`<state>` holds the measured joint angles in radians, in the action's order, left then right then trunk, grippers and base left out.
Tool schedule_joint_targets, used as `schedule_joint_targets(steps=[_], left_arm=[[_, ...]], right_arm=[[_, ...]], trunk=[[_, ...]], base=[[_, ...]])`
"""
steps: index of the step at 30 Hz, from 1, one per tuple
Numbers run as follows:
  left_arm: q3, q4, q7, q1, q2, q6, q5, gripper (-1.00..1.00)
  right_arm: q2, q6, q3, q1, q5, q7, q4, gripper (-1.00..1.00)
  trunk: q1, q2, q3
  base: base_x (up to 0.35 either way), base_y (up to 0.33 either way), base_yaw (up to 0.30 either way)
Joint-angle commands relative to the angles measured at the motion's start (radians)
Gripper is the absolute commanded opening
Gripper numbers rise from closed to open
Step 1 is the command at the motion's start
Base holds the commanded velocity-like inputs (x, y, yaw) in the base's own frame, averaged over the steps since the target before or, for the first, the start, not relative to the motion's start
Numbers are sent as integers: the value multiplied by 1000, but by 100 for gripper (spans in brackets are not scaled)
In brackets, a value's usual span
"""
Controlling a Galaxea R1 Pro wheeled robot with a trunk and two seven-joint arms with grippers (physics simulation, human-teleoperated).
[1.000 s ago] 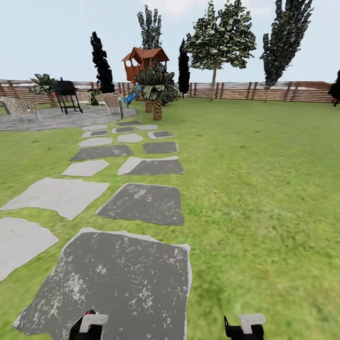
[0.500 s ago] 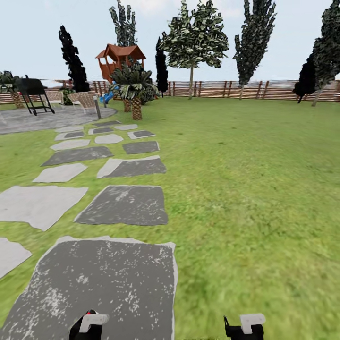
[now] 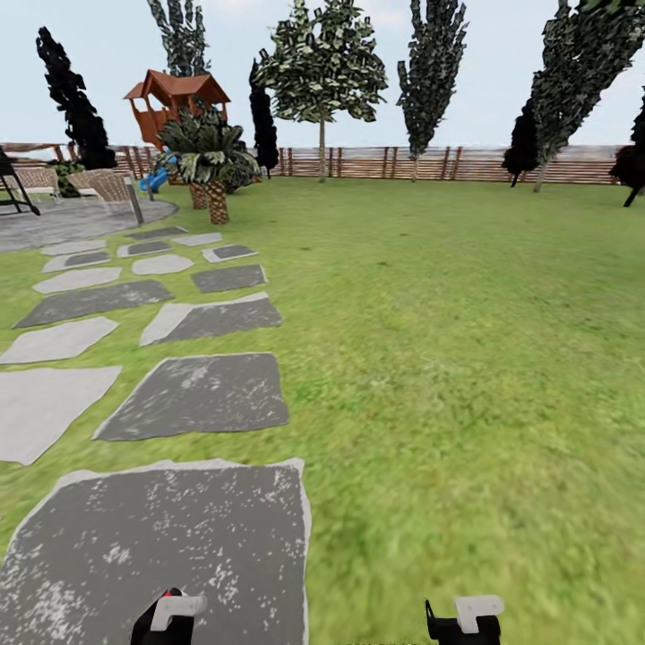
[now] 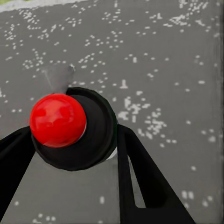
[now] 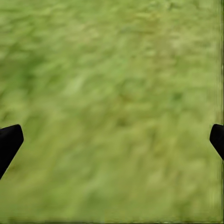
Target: In the garden, pick up the pesticide atomizer on the floor and spray pesticide onto both trees until each tree trunk is fully covered.
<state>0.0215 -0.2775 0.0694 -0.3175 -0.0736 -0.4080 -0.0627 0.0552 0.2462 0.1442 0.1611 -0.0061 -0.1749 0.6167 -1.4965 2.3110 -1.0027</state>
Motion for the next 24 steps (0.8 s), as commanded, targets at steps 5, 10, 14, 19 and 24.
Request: schedule_joint_targets(steps=[5,10,14,19,24], left_arm=[[0,0,0,0,0,0,0,-100],[0,0,0,0,-1,0,0,-100],[0,0,0,0,0,1,0,-100],[0,0,0,0,0,2,0,-100],[0,0,1,0,0,4,0,-100]], right_arm=[[0,0,0,0,0,0,0,100],[0,0,0,0,0,0,0,100],[0,0,0,0,0,0,0,100],[0,0,0,0,0,0,0,100],[0,0,0,0,0,0,0,100]], trunk=[[0,0,0],[0,0,-1],[0,0,-1],[0,0,-1],[0,0,-1]], base=[[0,0,-278],[0,0,-283],[0,0,-284],[161,0,-284],[323,0,-285]])
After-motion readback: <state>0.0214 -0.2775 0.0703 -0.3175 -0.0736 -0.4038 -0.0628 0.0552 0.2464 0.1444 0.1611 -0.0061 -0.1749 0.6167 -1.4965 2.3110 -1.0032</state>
